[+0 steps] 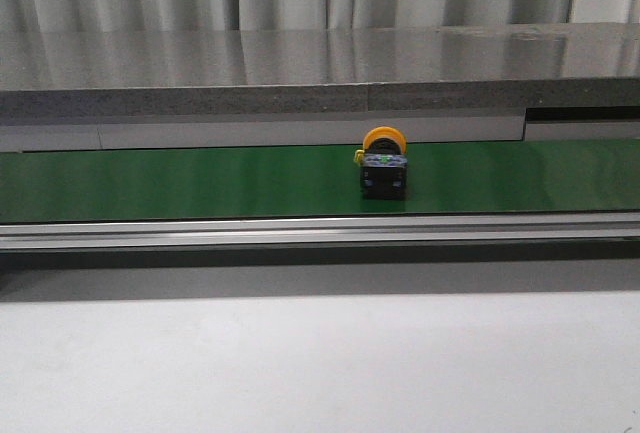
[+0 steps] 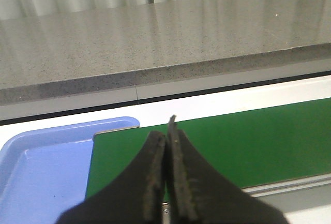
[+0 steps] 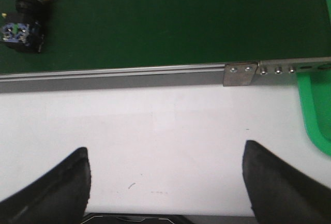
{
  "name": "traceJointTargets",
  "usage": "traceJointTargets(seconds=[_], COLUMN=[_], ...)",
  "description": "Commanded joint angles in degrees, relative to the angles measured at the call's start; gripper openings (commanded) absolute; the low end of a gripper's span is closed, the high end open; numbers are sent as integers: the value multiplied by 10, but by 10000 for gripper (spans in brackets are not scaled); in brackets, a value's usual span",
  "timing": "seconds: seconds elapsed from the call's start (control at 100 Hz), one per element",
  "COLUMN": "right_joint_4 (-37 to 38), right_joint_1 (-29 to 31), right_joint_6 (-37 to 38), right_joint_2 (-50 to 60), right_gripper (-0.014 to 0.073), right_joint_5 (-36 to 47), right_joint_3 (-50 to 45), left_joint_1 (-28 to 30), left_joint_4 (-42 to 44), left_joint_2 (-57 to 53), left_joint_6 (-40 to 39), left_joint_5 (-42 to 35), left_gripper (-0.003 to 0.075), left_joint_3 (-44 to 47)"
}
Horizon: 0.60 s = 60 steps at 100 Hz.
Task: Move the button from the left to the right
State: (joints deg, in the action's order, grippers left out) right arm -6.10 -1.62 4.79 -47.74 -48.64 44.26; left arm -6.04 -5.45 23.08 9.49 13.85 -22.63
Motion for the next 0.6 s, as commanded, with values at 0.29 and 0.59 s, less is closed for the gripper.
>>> traceJointTargets(seconds=[0.29, 0.59], right_joint_4=[-55, -107], right_joint_1=[0, 0], right_joint_6=[-48, -135], right_joint_2=[-93, -231], right_gripper=[626, 626], right_joint_5=[50, 54], right_joint_3=[86, 163], left_joint_1=[-5, -5], left_joint_4=[-6, -6], left_joint_2=[4, 4], left_joint_6=[0, 0], left_joint_5=[-43, -43], left_gripper=[-20, -20], left_joint_3=[-16, -16])
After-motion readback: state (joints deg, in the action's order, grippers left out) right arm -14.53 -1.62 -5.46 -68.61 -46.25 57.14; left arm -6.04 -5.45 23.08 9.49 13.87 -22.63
